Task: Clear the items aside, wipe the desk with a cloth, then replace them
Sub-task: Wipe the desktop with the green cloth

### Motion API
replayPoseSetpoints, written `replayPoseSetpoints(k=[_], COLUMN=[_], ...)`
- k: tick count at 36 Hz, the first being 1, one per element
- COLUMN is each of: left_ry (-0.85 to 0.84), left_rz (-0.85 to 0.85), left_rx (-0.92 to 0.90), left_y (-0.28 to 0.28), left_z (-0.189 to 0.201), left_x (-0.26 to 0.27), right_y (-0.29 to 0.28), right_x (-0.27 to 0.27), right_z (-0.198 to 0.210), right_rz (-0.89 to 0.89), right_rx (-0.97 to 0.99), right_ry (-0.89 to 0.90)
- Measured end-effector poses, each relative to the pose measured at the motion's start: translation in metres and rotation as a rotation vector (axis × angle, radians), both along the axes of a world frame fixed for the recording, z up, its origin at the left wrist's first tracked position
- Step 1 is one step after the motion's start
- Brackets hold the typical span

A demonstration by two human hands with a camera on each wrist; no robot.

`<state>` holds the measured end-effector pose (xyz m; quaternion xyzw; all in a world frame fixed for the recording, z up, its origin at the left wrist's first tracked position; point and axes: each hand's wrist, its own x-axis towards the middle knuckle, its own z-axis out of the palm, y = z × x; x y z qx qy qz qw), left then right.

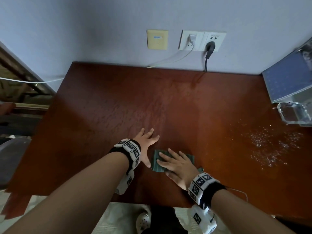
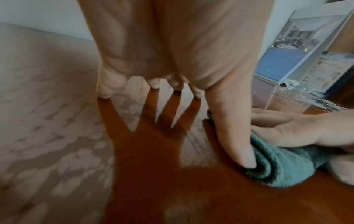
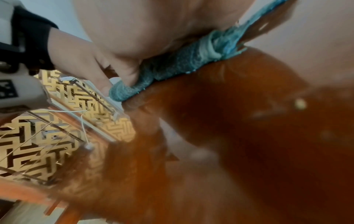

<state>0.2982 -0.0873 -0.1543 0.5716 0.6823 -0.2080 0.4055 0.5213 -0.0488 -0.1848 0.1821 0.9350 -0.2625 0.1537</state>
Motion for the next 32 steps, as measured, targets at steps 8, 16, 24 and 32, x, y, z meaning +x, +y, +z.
replayPoseSetpoints(k=[8, 16, 24, 32], left_ry=[-0.001, -0.015, 0.004, 0.031], left_rz=[-0.009, 0.034, 0.120, 0.184], left_rx=[0.006, 0.048, 0.017, -0.007], left_y=[-0.039, -0.061, -0.058, -0.058], left_z=[-0.006, -0.014, -0.010, -0.009], left_x=[0.021, 0.024, 0.025, 0.026], right_y=[-0.029, -0.007, 0.050, 0.003], right_x=[0.013, 0.015, -0.014, -0.029], right_z=[0.012, 0.031, 0.004, -0.011], right_rz=[0.000, -0.536, -0.694, -0.325], right_rx=[-0.135, -0.562, -0.098, 0.170], right_ry=[0.035, 0.265, 0.102, -0.041])
